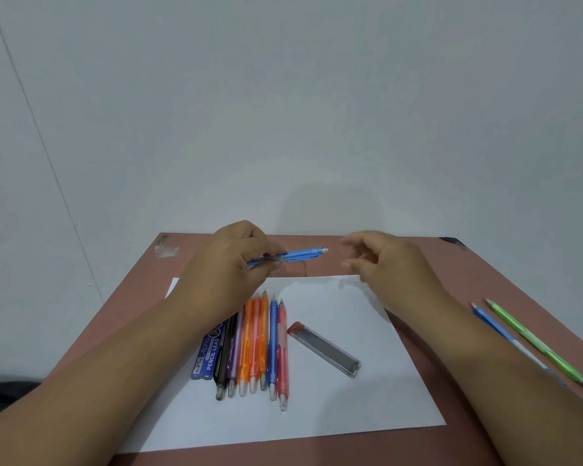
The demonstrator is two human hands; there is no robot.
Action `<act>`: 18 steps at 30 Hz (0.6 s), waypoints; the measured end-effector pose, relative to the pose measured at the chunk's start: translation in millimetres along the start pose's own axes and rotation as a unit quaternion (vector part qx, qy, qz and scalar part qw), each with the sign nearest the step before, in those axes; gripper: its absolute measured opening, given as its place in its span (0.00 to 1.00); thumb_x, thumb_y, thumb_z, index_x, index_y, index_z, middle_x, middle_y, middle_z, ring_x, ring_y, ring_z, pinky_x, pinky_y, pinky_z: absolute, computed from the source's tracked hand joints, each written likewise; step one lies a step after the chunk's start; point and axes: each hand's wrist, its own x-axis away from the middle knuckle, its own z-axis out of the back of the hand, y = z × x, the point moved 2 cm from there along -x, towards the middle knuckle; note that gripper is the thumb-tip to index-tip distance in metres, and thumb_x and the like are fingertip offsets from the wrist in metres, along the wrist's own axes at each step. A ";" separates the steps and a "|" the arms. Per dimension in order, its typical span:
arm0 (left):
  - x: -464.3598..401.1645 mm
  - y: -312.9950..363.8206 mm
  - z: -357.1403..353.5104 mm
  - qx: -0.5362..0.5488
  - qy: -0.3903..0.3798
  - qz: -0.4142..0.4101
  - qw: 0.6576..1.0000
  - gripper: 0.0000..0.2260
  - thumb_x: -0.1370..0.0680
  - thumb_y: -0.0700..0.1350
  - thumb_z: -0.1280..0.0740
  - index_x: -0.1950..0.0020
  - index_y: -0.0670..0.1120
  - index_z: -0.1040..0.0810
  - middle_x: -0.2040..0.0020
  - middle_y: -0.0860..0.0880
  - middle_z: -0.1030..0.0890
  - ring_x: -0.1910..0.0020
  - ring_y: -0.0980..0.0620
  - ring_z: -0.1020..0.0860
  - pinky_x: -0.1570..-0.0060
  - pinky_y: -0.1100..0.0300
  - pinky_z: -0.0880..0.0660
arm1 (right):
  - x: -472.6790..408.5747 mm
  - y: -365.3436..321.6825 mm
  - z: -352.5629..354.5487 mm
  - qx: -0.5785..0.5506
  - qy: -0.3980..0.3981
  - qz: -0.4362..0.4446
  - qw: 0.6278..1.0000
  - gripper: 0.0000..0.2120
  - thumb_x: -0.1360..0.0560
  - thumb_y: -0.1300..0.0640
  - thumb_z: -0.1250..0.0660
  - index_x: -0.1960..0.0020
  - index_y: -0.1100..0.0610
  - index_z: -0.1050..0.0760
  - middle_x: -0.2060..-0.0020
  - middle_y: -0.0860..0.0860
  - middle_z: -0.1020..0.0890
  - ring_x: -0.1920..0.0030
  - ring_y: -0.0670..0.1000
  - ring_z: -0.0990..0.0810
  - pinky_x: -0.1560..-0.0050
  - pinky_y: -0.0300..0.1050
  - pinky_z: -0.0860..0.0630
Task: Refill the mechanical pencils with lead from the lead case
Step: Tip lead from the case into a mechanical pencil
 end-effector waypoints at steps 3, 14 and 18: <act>-0.7 -2.6 0.6 0.001 0.004 0.000 1.000 0.11 0.22 0.44 0.28 0.40 0.51 0.16 0.54 0.55 0.24 0.53 0.56 0.27 0.59 0.65 0.30 | -2.4 13.2 -6.9 0.078 -0.077 -0.043 0.993 0.10 0.24 0.58 0.26 0.45 0.48 0.16 0.55 0.41 0.17 0.56 0.38 0.21 0.57 0.27 0.28; -1.6 -5.0 0.8 0.003 0.011 -0.011 1.000 0.10 0.24 0.43 0.26 0.42 0.50 0.14 0.55 0.54 0.23 0.55 0.56 0.27 0.58 0.68 0.33 | -2.3 6.5 -8.2 -0.083 -0.007 -0.071 0.994 0.05 0.26 0.61 0.24 0.56 0.51 0.14 0.61 0.46 0.13 0.65 0.41 0.19 0.59 0.31 0.23; -2.1 -6.5 1.4 -0.004 0.012 -0.006 1.000 0.10 0.24 0.44 0.26 0.43 0.50 0.14 0.55 0.55 0.24 0.55 0.56 0.27 0.59 0.68 0.33 | 2.2 -5.9 -4.9 -0.278 0.032 -0.072 0.957 0.06 0.30 0.63 0.21 0.54 0.55 0.13 0.59 0.53 0.12 0.59 0.50 0.14 0.46 0.48 0.17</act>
